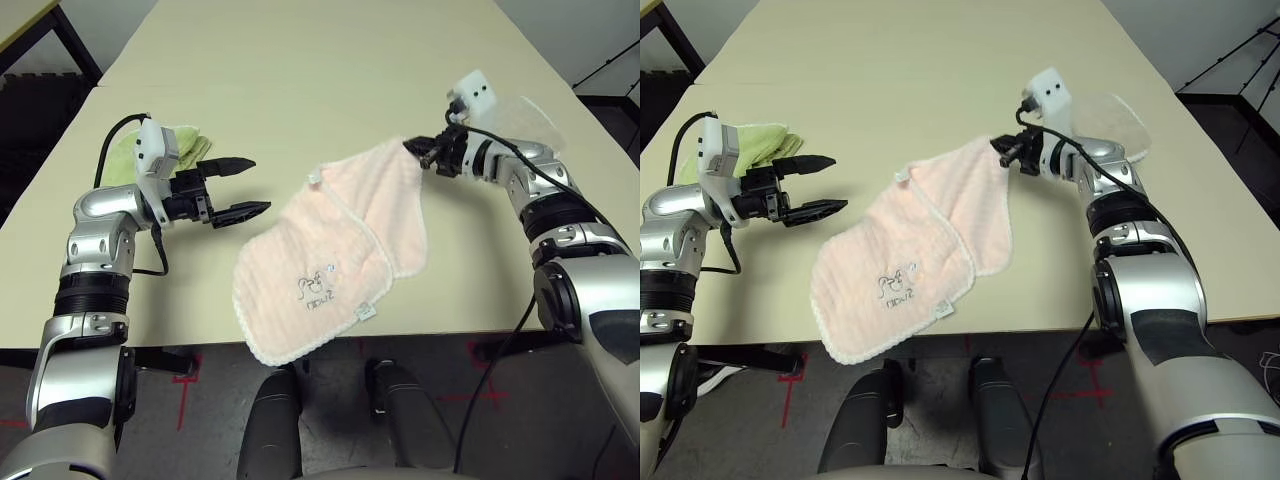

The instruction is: Fold the towel and set it aside.

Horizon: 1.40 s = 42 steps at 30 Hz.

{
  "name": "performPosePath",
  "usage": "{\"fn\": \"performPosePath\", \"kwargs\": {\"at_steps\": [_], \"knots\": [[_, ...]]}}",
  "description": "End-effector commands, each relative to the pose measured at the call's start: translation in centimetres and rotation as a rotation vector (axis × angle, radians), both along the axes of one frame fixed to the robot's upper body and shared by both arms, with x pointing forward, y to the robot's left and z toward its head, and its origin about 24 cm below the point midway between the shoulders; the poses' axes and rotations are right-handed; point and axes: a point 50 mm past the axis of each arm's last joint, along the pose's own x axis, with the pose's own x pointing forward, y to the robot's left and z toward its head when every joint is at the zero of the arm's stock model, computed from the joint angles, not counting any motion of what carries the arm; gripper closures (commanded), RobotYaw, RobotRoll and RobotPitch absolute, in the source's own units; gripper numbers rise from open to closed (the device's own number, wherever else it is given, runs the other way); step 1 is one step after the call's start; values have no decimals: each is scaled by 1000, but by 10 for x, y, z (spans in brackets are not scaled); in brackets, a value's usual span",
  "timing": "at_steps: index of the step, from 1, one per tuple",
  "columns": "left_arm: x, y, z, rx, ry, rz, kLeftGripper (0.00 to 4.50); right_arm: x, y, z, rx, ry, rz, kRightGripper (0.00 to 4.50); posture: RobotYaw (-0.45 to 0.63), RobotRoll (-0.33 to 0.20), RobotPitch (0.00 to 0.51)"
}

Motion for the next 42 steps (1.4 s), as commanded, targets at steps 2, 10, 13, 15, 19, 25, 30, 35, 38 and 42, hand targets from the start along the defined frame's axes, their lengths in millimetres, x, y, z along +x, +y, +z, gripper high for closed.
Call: {"fn": "performPosePath", "kwargs": {"at_steps": [2, 10, 13, 15, 19, 25, 30, 35, 38, 42], "knots": [[-2, -5, -5, -8, 13, -13, 0, -5, 24, 41, 110, -155, 116, 4483, 7, 0, 144], [-2, -10, -6, -24, 16, -14, 0, -24, 61, 99, 248, -314, 300, 4483, 7, 0, 141], [-1, -11, -6, -30, 16, -14, 0, -28, 65, 120, 284, -366, 308, 4483, 5, 0, 141], [-1, -12, -7, -33, 15, -15, 0, -30, 67, 129, 290, -392, 306, 4483, 3, 0, 147], [0, -15, -8, -40, 16, -20, 0, -39, 68, 160, 334, -479, 319, 4483, 3, 0, 149], [2, -19, -7, -51, 9, -26, 0, -54, 61, 206, 393, -626, 296, 4483, 5, 0, 149], [4, -23, -6, -60, 6, -32, 0, -62, 54, 239, 335, -740, 159, 4483, 4, 0, 152], [13, -33, 6, -222, -1, 48, 0, -51, 70, 219, 139, -688, 116, 4483, 8, 0, 153], [20, -45, 30, -349, -16, 129, 0, -46, 81, 201, 123, -618, 150, 4483, 15, 0, 155], [25, -59, 73, -429, -57, 230, 0, -40, 86, 187, 106, -569, 134, 4483, 28, 0, 157]]}}
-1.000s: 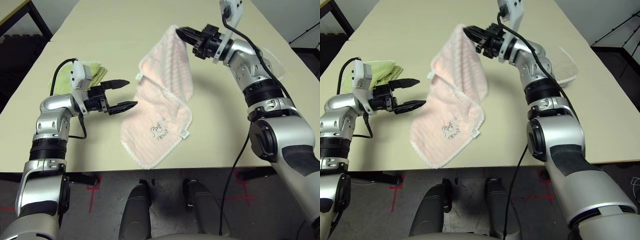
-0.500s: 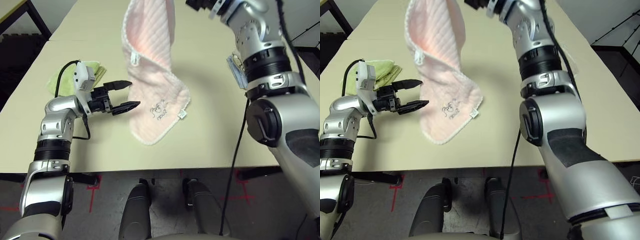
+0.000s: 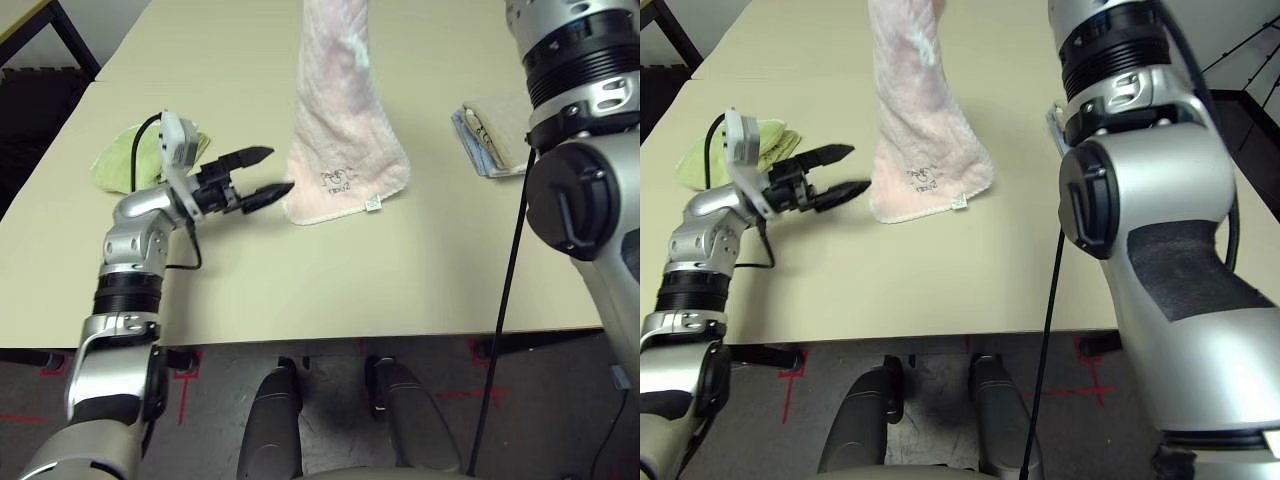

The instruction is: Fold the towel and set it aside.

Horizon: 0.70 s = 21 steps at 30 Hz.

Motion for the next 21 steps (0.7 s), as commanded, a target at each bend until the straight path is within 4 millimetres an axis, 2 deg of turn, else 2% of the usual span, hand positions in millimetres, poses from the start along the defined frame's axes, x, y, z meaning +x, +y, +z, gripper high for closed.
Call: {"fn": "performPosePath", "kwargs": {"at_steps": [1, 4, 9, 14, 21], "knots": [[1, -10, 35, -100, -10, 83, 0, -1, 1, 0, -13, -4, -22, 4483, 35, 0, 157], [0, -21, 54, -146, 9, 108, 0, 0, 3, -4, -23, 14, -30, 4483, 39, 0, 156], [5, -37, 55, -163, 114, 190, 0, 1, 5, -6, -17, 27, -44, 4483, 40, 0, 156], [4, -63, 69, -291, 164, 165, 0, 0, 6, -3, 9, 36, -50, 4483, 37, 0, 156], [10, -74, 87, -318, 140, 192, 0, -3, 7, 3, 23, 28, -42, 4483, 37, 0, 152]]}}
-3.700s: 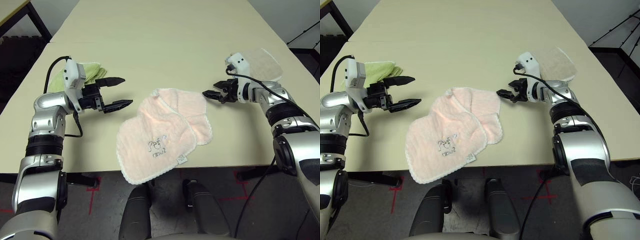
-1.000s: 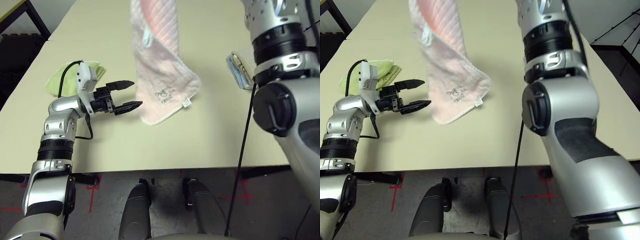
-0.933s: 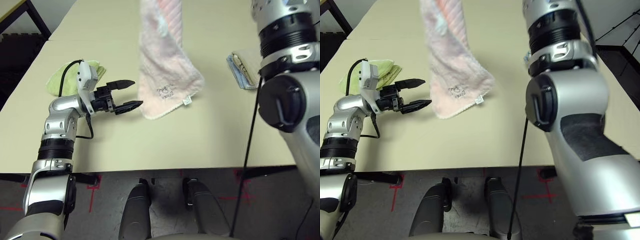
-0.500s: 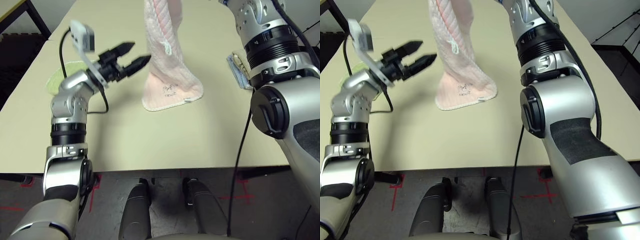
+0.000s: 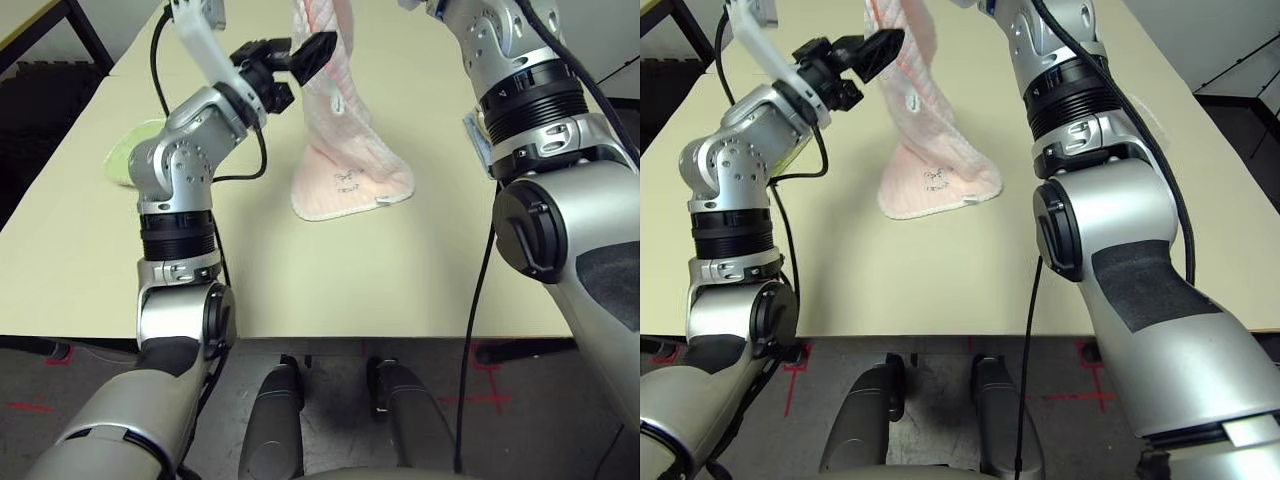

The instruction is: Fold the towel and set it aside.

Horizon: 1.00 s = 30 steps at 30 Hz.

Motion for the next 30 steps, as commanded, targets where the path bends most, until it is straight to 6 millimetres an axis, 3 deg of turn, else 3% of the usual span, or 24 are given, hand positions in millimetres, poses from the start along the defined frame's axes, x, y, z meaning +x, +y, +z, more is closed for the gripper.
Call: {"fn": "performPosePath", "kwargs": {"at_steps": [1, 9, 18, 30], "knots": [[5, -1, 0, 19, 9, 29, 0, -6, 0, 14, 28, -39, 6, 4483, 37, 0, 152], [19, 12, -24, 127, 59, 135, 0, -17, -21, 49, 187, -80, 30, 4483, 35, 0, 152], [27, 18, -29, 150, 49, 162, 0, -25, -43, 75, 257, -128, 2, 4483, 23, 0, 145], [27, 30, -49, 213, 72, 102, 0, -28, -71, 88, 286, -175, -103, 4483, 18, 0, 142]]}}
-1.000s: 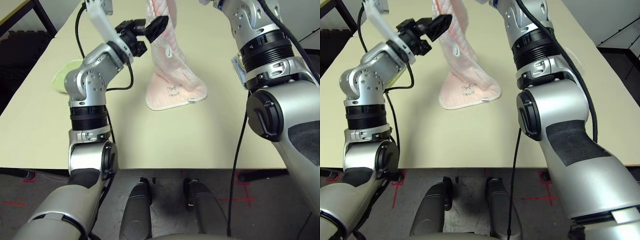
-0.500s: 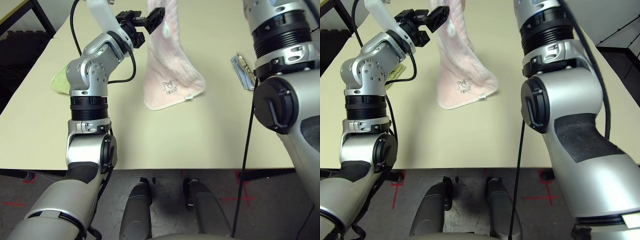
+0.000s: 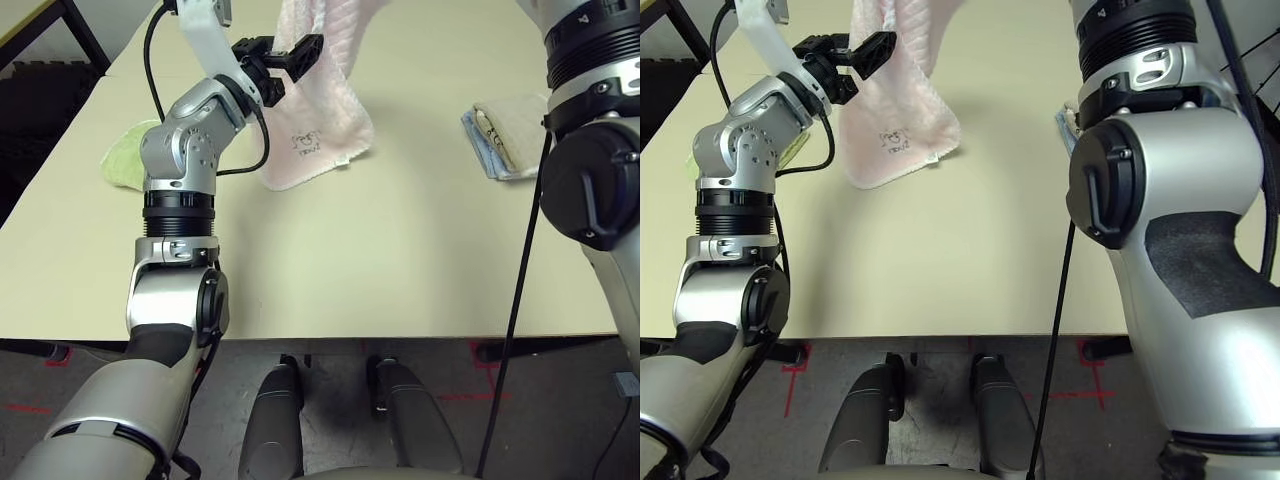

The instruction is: Fold the towel and set it aside.

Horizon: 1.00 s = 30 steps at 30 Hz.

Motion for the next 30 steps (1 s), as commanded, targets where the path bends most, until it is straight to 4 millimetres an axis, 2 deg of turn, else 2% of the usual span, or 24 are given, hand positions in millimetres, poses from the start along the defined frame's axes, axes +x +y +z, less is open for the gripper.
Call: {"fn": "performPosePath", "kwargs": {"at_steps": [1, 5, 11, 18, 20, 23, 27, 30], "knots": [[3, 7, -11, 41, 21, 22, 0, -21, -12, 33, 28, -131, -20, 4483, 18, 0, 142], [9, 18, -20, 61, 34, 96, 0, -20, -12, 30, 11, -112, -16, 4483, 14, 0, 140], [-10, -16, 4, 14, -45, -49, 0, -5, 11, 5, -53, -9, 12, 4483, 14, 0, 146], [-40, -55, 42, -120, -83, -98, 0, 1, 29, -8, -72, 40, 32, 4483, 38, 0, 154], [-42, -64, 45, -137, -58, -104, 0, 2, 30, -9, -74, 44, 29, 4483, 49, 0, 155], [-35, -76, 31, -109, 23, -23, 0, 0, 31, -5, -52, 30, 25, 4483, 51, 0, 153], [-27, -86, 0, -76, 111, 65, 0, -7, 27, 10, -2, 1, 29, 4483, 41, 0, 152], [-26, -95, -21, -59, 164, 89, 0, -8, 27, 13, 5, -6, 20, 4483, 32, 0, 154]]}}
